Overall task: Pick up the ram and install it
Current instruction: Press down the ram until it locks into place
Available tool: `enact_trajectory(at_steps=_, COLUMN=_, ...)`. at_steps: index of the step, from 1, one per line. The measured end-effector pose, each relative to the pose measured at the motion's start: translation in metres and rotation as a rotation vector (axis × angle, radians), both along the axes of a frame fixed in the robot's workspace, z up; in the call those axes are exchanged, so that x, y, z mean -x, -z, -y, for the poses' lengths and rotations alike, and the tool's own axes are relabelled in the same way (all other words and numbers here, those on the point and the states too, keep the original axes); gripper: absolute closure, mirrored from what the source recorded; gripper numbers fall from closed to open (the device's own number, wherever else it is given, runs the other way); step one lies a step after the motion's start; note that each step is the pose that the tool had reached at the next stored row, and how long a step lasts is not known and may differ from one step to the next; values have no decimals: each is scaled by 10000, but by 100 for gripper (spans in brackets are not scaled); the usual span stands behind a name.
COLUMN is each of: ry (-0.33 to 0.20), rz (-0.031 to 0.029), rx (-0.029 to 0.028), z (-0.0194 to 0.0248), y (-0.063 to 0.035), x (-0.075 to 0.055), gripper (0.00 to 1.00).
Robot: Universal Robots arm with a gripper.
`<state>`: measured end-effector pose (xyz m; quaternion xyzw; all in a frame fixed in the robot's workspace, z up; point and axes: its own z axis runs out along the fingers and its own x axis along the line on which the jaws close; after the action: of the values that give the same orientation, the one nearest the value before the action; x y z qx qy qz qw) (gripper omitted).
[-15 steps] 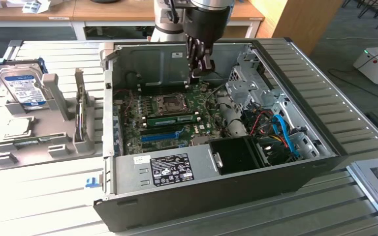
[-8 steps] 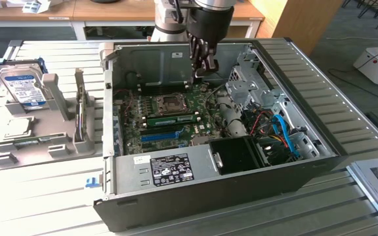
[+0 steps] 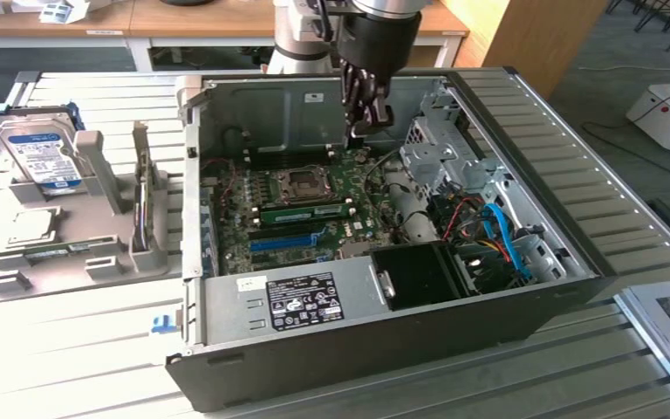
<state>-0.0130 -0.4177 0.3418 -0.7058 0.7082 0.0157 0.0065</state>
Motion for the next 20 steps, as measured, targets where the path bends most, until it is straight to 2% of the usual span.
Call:
enact_trajectory(at_steps=9, ry=0, rz=0, rx=0, z=0, y=0, x=-64, gripper=90)
enact_trajectory(at_steps=20, ry=0, rz=0, rx=-1, z=0, y=17, x=-66, gripper=90)
